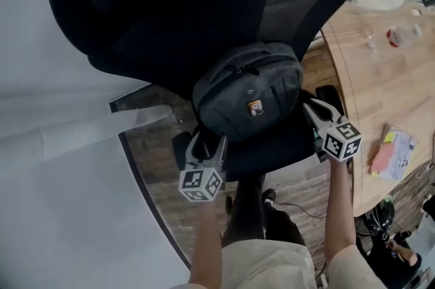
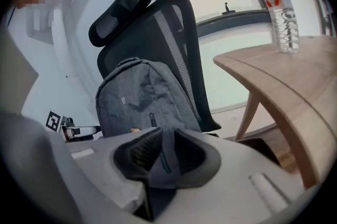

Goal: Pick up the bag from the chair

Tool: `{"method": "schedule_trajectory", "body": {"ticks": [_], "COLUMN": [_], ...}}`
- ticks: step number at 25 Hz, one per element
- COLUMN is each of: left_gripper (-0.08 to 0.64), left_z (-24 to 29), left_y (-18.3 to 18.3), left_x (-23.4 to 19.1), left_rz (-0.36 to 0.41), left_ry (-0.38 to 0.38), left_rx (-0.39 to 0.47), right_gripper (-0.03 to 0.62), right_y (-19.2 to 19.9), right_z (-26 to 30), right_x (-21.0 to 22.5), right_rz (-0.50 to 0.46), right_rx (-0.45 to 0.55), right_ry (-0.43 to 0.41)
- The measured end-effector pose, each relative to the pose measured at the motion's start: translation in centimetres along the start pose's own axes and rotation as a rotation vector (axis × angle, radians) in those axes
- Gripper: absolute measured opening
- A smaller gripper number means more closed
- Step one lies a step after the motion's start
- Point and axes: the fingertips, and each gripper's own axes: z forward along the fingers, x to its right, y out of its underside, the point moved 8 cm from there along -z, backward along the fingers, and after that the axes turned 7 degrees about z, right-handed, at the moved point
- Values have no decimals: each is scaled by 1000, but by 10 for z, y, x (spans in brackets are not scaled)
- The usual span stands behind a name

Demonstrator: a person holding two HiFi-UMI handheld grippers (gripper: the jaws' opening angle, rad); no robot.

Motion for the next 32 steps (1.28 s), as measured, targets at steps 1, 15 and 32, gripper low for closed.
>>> {"method": "schedule_trajectory", "body": {"ticks": [1, 15, 32], "left_gripper": [313, 439, 250], "left_z": [6, 76, 91], "left_y": [3, 23, 28], "left_x": [-3, -7, -4], "left_rz": [5, 161, 51], "left_ry": [12, 86, 134], "left_rx": [-9, -157, -98], "right_gripper": [78, 455, 360], "right_y": [-2, -4, 19], "right_z": [6, 85, 92], "right_x": [6, 32, 22], "right_rz": [-5, -93, -156], "right_rx": [-5, -76, -21], "right_ry": [-1, -104, -61]}}
